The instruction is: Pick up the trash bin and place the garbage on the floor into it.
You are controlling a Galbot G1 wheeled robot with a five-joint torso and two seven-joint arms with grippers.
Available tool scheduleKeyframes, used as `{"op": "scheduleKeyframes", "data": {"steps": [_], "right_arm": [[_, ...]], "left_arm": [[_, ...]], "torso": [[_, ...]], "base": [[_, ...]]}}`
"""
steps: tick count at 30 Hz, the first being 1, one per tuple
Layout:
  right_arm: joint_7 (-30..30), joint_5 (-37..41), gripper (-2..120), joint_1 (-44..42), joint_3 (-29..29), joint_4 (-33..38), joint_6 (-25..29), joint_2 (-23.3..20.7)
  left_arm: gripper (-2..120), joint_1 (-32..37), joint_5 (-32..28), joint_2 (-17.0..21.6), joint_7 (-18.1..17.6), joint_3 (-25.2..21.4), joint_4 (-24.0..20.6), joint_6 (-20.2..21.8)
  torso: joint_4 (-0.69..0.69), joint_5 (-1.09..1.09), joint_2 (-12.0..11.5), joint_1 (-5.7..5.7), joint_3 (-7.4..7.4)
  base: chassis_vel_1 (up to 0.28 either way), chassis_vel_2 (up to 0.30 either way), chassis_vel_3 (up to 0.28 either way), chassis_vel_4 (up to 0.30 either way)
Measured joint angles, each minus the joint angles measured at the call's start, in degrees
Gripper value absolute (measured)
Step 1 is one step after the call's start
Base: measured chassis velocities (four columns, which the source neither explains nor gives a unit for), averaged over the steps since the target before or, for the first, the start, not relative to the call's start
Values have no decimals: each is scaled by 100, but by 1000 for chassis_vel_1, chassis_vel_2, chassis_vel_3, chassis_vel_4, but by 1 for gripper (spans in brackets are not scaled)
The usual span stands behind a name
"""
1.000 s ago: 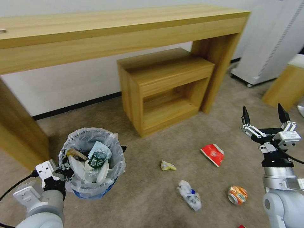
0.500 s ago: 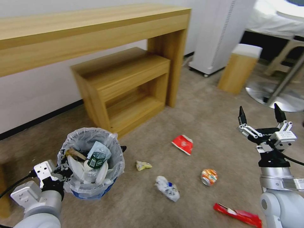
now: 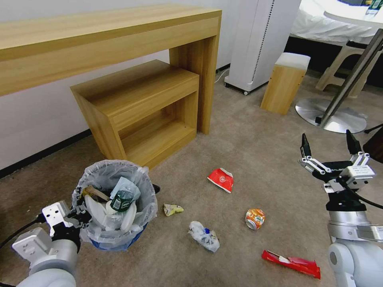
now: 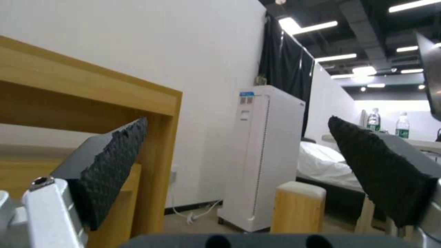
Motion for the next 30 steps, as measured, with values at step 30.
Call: {"op": "scheduleKeyframes", "data": {"steps": [30], "right_arm": [[-1900, 303, 100, -346, -1128, -100, -5195, -4370]], "left_arm": [[1, 140, -168, -17, -192, -49, -208, 146]], "torso": [[-1, 0, 0, 0, 0]], "base": [[0, 0, 0, 0]]}}
